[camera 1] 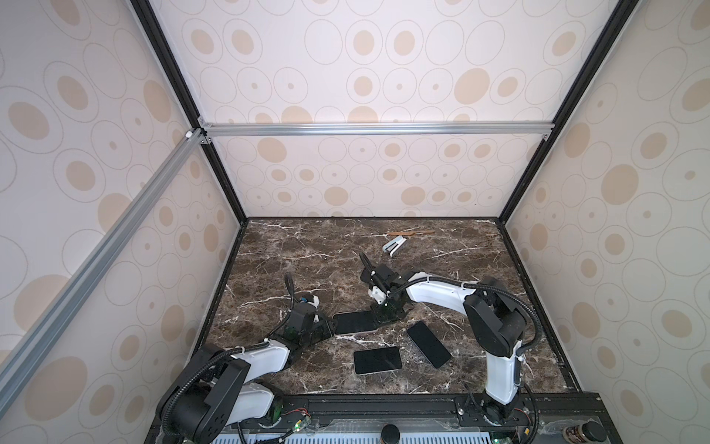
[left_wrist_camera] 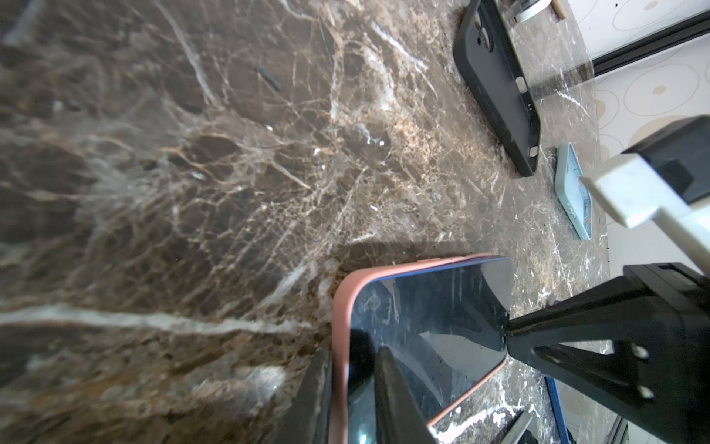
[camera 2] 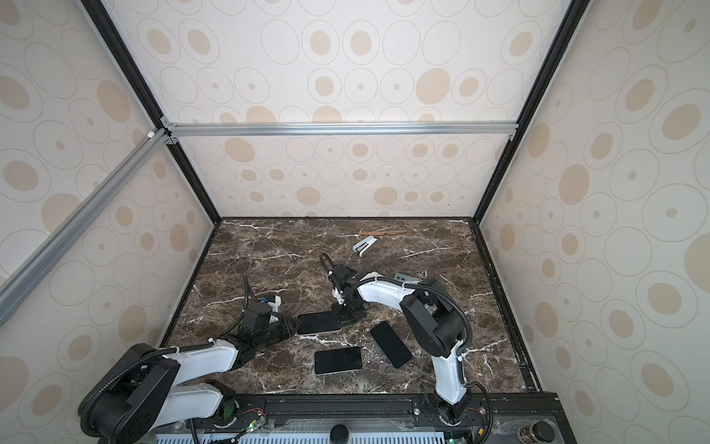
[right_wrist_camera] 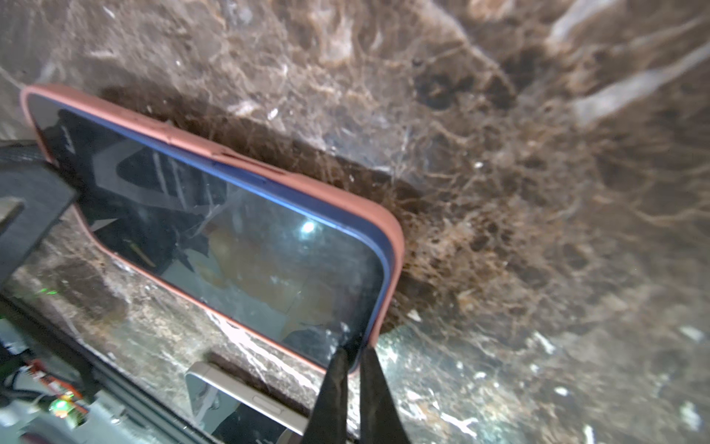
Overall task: Put the phone into the phone case
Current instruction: 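Open the right gripper and lift it off the phone, then raise the right gripper away while the left gripper releases the case edge and rises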
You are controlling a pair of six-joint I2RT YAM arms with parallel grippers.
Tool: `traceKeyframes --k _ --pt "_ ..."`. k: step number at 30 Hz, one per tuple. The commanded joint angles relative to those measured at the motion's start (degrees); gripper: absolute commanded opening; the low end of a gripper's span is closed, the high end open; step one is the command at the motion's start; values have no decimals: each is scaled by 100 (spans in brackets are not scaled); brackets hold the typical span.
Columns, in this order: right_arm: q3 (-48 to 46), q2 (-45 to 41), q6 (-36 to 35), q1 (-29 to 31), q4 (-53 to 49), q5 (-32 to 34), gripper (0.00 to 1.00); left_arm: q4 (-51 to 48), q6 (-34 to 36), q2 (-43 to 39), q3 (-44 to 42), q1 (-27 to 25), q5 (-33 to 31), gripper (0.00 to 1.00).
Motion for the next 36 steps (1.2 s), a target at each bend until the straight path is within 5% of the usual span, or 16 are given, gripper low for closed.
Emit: traceKeyframes --k 1,18,36 --pt "-772 1633 -87 451 124 1045 10 -433 -10 128 -133 -28 38 22" --pt "172 -365 -164 438 -764 1333 18 -1712 346 -990 546 62 -767 23" --pt "366 -577 -114 -123 -363 613 18 -1561 589 -296 1053 149 -285 24"
